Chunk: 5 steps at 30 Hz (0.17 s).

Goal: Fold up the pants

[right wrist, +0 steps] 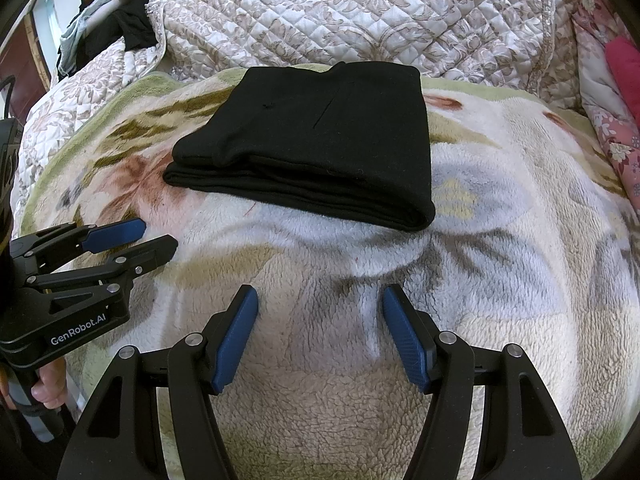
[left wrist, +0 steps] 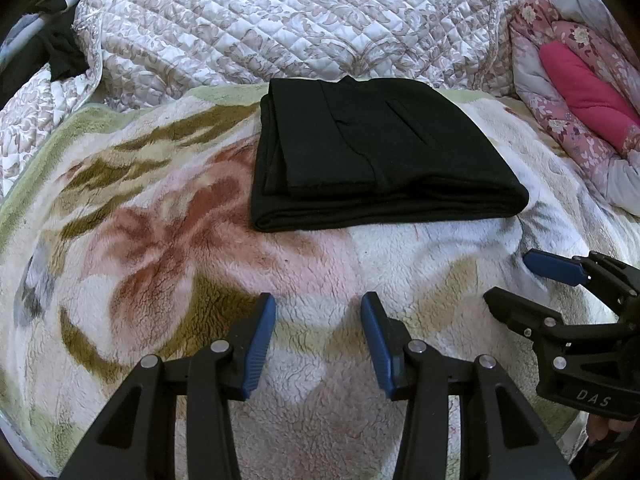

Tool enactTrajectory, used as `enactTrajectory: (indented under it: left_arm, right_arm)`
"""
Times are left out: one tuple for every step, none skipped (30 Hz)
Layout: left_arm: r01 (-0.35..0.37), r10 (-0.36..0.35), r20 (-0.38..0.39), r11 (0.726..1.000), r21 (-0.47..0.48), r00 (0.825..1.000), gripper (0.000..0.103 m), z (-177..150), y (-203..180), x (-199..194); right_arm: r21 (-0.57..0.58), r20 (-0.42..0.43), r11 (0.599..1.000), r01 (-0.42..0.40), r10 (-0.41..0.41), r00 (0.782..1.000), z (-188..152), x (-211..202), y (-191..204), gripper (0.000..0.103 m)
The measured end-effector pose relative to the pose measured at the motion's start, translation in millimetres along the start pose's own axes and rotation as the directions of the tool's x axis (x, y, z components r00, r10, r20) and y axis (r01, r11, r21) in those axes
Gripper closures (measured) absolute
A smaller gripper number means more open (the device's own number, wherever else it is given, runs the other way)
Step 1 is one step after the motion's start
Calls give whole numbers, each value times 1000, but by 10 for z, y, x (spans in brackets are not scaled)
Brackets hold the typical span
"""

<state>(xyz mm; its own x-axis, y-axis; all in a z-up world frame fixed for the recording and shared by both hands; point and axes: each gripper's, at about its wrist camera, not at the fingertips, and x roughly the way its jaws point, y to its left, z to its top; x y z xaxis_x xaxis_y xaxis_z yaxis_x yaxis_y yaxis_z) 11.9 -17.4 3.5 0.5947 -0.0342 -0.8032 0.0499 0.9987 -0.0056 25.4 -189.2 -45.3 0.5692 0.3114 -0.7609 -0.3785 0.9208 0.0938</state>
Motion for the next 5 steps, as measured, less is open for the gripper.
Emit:
enactTrajectory:
  left_arm:
    - [0,0,0,1000,0,1000,56,-1,1,-1]
    - [-1,1,0,1000,3,1000,55,6,-15,2]
    - [-1,1,2,1000,4,1000,55,0,-2,-1]
    - [-1,1,3,1000,3,1000,55,-6,0,-7]
    - [0,0,3,1000,2,1000,56,-9,-13,-9]
  right_arm:
    - [-2,0,1000,0,0,1000,0,-1,0,38]
    - [-4,0,1000,1,-1,1000,5,0,5,38]
    - [-5,0,1000,0,0,1000,7,-3,2,38]
    - [-6,1,1000,-1,1,1000,7,-7,-4,38]
    - [-7,1,1000,1,-1,1000,9,-5,11,38]
